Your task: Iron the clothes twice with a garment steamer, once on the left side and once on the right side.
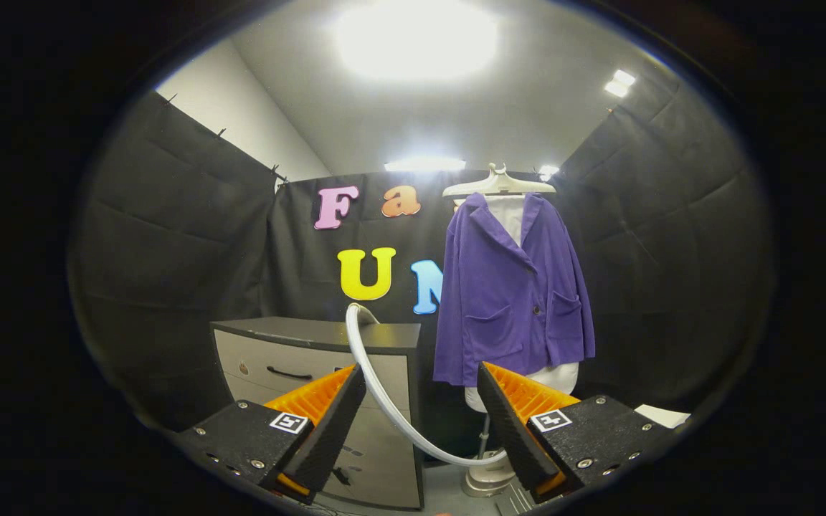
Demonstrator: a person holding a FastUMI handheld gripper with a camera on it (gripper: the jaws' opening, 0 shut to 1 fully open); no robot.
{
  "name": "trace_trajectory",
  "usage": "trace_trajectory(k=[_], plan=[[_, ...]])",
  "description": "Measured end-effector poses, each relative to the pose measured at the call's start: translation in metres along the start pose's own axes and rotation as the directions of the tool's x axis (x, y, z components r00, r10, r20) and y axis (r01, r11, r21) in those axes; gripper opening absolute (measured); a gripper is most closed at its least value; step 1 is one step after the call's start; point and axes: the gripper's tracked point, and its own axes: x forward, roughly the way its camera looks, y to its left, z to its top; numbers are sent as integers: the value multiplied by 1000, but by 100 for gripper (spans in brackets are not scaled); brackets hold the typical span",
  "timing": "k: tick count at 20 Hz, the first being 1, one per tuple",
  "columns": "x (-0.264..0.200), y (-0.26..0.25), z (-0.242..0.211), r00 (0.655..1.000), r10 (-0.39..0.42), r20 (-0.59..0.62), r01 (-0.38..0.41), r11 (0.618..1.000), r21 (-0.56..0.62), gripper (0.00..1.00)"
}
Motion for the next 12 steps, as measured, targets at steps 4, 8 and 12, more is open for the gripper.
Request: trace_trajectory(k=[4,8,12], plan=[[19,10,27,1000,25,-8,-24,1000,13,96],[46,20,56,997,68,-29,-66,997,49,96],[81,31,94,994,110,-13,-109,993,53,96]])
